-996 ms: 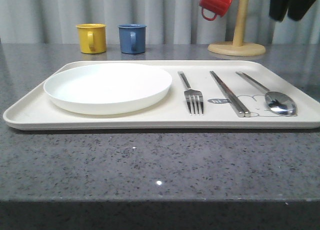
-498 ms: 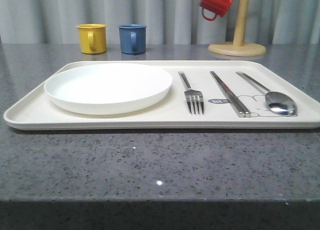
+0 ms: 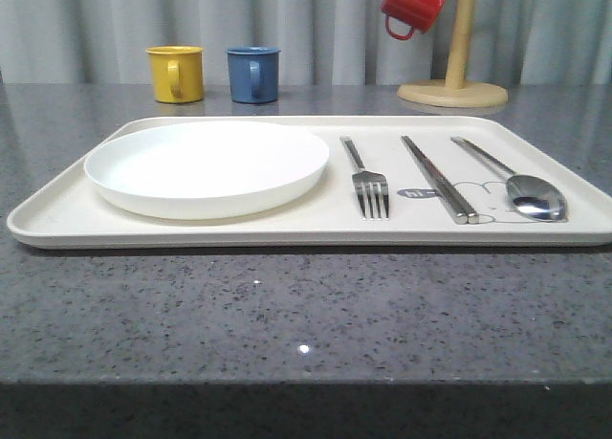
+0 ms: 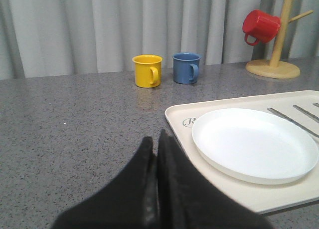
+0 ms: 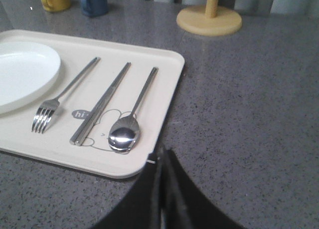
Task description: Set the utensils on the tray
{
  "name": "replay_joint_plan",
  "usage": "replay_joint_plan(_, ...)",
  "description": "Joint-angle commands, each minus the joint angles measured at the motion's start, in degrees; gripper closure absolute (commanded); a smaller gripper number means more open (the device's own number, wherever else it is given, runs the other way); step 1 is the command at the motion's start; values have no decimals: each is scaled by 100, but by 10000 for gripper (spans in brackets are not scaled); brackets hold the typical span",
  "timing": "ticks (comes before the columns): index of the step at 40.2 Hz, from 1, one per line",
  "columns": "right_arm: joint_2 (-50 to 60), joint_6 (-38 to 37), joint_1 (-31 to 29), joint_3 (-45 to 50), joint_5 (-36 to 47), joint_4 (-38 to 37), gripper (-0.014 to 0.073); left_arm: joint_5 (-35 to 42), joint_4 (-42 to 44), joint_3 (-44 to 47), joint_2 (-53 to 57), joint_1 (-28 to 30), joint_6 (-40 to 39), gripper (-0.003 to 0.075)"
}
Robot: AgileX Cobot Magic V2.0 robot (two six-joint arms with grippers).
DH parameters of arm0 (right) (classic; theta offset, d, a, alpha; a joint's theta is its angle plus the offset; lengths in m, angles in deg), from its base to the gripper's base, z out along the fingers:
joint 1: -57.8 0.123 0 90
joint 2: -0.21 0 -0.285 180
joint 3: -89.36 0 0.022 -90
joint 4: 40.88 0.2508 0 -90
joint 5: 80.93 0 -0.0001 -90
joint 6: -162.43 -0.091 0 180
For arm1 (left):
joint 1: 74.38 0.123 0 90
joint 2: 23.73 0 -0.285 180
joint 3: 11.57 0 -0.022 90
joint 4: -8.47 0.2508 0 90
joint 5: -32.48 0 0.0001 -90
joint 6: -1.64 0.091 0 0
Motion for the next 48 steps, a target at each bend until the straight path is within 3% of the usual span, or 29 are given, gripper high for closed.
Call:
replay_joint_plan(1, 263, 54, -28, -77, 521, -131, 662, 430, -40, -156, -75, -52, -40, 738)
replay_joint_plan(40, 354, 54, -28, -77, 473, -131, 662, 572, -40, -69, -10, -52, -40, 738)
replay_joint_plan(48, 354, 54, -28, -77, 473, -131, 662, 570, -303, 615, 640, 435, 49, 738)
